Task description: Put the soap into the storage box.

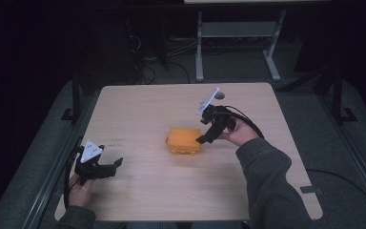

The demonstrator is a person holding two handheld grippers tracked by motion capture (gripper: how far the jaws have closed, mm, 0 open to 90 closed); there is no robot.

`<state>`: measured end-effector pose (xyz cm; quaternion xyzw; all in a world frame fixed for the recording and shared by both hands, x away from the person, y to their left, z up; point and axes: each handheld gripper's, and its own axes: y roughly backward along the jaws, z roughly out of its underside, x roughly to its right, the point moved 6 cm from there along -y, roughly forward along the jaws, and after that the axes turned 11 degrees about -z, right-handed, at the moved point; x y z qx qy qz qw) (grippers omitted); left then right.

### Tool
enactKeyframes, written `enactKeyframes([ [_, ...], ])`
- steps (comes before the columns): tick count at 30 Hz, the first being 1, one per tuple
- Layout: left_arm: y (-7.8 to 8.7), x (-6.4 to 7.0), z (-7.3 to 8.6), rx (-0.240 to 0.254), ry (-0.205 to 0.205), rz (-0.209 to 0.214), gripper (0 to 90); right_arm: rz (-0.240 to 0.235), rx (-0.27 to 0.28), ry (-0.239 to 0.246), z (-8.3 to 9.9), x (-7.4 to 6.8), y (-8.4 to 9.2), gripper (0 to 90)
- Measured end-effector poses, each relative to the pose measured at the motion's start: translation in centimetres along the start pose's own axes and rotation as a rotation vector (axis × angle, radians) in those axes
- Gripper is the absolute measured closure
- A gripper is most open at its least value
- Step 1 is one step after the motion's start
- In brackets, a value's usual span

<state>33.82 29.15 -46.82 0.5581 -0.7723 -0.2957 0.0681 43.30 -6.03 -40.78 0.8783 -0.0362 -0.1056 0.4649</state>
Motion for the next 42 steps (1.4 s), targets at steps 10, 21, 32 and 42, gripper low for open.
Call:
enactKeyframes([
  [10, 0.0, 0.0, 0.0, 0.0, 0.0, 0.0, 14.1, 0.005, 0.006, -0.011, 0.7, 0.0, 0.4, 17.0],
  [21, 0.0, 0.0, 0.0, -0.001, -0.003, 0.0, 14.0, 0.01, 0.01, -0.02, 1.5, -0.1, 0.8, 17.3],
  [32, 0.0, 0.1, 0.0, -0.007, -0.005, 0.0, 14.1, 0.018, 0.023, -0.038, 2.4, -0.3, 1.6, 17.8],
  [42, 0.0, 0.1, 0.0, -0.007, -0.012, 0.003, 14.1, 0.024, 0.027, -0.047, 3.3, -0.4, 2.0, 18.0],
])
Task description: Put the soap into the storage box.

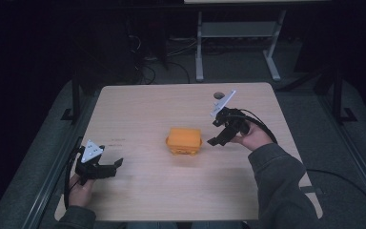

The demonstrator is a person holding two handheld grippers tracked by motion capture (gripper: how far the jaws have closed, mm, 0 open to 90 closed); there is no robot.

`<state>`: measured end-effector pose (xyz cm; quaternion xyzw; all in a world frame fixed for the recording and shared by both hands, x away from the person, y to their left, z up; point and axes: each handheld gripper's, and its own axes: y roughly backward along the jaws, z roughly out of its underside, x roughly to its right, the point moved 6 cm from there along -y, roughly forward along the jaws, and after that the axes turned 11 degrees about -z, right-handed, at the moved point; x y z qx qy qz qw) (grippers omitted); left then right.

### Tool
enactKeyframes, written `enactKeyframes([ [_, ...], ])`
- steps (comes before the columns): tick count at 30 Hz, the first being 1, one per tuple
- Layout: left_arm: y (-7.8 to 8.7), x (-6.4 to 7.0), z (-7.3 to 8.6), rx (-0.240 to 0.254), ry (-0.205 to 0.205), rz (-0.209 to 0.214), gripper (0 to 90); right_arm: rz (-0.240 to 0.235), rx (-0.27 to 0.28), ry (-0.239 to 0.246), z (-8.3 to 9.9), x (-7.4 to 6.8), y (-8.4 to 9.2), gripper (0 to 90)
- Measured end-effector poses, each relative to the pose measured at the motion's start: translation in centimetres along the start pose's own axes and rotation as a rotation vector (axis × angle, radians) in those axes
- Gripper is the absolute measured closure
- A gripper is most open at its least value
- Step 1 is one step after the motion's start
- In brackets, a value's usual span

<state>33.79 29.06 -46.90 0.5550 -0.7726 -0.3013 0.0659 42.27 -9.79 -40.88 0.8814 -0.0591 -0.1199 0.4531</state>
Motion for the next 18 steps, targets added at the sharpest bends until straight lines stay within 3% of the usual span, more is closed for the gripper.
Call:
enactKeyframes([
  [18, 0.0, 0.1, 0.0, -0.004, -0.002, -0.002, 14.1, 0.018, 0.017, -0.042, 2.2, -0.2, 1.1, 18.0],
])
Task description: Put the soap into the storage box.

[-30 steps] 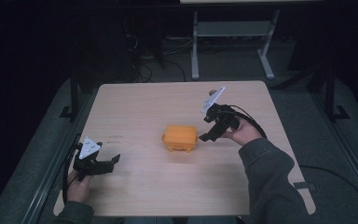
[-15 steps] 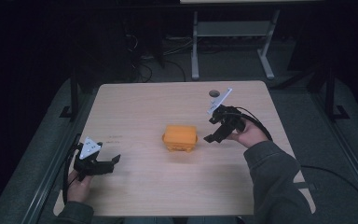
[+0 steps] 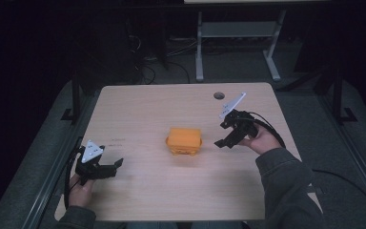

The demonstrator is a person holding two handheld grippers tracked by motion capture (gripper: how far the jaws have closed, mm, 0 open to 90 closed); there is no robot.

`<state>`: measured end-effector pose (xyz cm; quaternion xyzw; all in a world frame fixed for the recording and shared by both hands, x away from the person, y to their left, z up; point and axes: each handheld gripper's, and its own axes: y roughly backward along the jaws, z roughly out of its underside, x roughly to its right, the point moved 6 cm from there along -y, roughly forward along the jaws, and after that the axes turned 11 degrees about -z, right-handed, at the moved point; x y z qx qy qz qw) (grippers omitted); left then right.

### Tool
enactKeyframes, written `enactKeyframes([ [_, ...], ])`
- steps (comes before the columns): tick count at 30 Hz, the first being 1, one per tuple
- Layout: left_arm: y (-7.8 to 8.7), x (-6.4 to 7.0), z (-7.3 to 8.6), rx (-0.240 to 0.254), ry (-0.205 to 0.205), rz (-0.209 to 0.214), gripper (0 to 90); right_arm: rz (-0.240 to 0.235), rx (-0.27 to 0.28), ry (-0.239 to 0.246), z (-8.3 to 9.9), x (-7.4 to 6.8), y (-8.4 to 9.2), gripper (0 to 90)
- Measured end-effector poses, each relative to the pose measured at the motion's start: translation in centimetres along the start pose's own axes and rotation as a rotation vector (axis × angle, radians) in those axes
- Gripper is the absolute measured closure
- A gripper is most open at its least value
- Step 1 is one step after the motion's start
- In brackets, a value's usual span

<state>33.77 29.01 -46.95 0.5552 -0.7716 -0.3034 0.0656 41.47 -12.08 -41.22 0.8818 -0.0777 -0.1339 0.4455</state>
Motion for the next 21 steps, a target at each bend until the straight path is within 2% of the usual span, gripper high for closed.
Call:
enactKeyframes([
  [21, 0.0, 0.1, 0.0, 0.001, -0.003, 0.002, 14.1, 0.012, 0.004, -0.031, 1.9, -0.2, 0.7, 18.2],
])
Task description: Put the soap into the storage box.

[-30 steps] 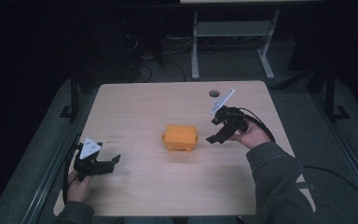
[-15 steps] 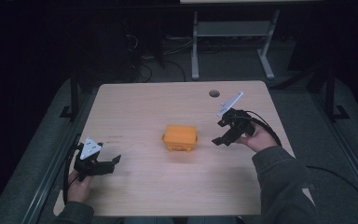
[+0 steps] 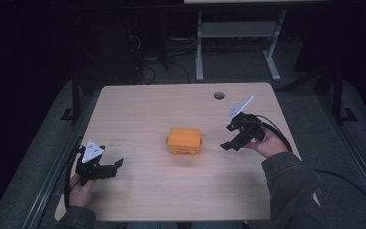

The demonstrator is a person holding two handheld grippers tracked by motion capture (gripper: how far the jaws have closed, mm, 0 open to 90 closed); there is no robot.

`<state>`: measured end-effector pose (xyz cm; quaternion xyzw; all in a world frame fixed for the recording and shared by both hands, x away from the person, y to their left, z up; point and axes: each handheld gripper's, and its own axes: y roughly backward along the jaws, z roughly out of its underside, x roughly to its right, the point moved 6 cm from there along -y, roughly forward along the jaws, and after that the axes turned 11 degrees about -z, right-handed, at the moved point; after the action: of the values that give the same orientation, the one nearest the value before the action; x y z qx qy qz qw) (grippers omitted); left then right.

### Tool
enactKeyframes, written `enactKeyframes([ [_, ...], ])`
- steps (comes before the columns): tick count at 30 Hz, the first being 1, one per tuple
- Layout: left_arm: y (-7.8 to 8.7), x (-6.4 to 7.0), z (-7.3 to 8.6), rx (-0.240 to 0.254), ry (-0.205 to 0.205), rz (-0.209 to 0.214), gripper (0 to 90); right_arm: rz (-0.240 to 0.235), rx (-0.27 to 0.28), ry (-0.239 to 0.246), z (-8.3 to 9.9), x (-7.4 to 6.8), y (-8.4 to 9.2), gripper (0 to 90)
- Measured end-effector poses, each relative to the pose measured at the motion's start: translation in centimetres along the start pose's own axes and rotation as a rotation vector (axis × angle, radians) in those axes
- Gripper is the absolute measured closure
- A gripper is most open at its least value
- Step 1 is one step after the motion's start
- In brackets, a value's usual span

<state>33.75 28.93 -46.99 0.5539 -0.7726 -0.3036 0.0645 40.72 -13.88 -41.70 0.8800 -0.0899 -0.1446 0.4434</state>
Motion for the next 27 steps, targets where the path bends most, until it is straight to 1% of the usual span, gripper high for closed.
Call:
enactKeyframes([
  [6, 0.0, 0.0, 0.0, 0.0, 0.0, 0.0, 14.1, -0.002, 0.002, -0.018, 0.9, 0.0, 0.0, 18.2],
  [8, 0.0, 0.0, 0.0, 0.0, 0.001, 0.0, 14.1, -0.004, -0.002, -0.02, 1.1, 0.0, 0.0, 18.2],
  [9, 0.0, 0.0, 0.0, 0.001, 0.001, 0.0, 14.1, 0.0, 0.003, -0.015, 1.2, 0.0, 0.1, 18.3],
  [12, 0.0, 0.0, 0.0, 0.0, 0.001, 0.0, 14.1, 0.001, 0.009, -0.02, 1.7, -0.1, 0.2, 18.3],
  [14, 0.0, 0.0, 0.0, -0.003, -0.001, 0.0, 14.1, 0.002, 0.011, -0.034, 2.3, -0.1, 0.3, 18.3],
  [16, 0.0, 0.0, 0.0, -0.005, -0.005, 0.0, 14.1, 0.004, 0.009, -0.038, 2.5, -0.1, 0.3, 18.3],
  [17, 0.0, 0.0, 0.0, -0.005, -0.006, 0.0, 14.1, 0.002, 0.008, -0.054, 2.7, -0.2, 0.3, 18.3],
  [18, 0.0, 0.0, 0.0, -0.006, -0.006, 0.0, 14.1, 0.004, 0.007, -0.042, 2.9, 0.0, 0.3, 18.3],
  [19, 0.0, 0.0, 0.0, -0.007, -0.006, -0.001, 14.1, 0.004, 0.015, -0.052, 3.2, -0.1, 0.3, 18.3],
  [23, 0.0, 0.0, 0.0, -0.008, -0.007, 0.0, 14.1, 0.004, 0.02, -0.069, 3.9, -0.2, 0.4, 18.3],
  [25, 0.0, 0.0, 0.0, -0.009, -0.008, 0.0, 14.1, 0.007, 0.018, -0.061, 4.2, -0.1, 0.3, 18.3],
  [26, 0.0, 0.0, 0.0, -0.011, -0.007, -0.001, 14.1, 0.007, 0.008, -0.073, 4.6, -0.1, 0.3, 18.3],
  [27, 0.0, 0.0, 0.0, -0.011, -0.007, -0.001, 14.0, 0.007, 0.008, -0.073, 4.6, -0.1, 0.3, 18.3],
])
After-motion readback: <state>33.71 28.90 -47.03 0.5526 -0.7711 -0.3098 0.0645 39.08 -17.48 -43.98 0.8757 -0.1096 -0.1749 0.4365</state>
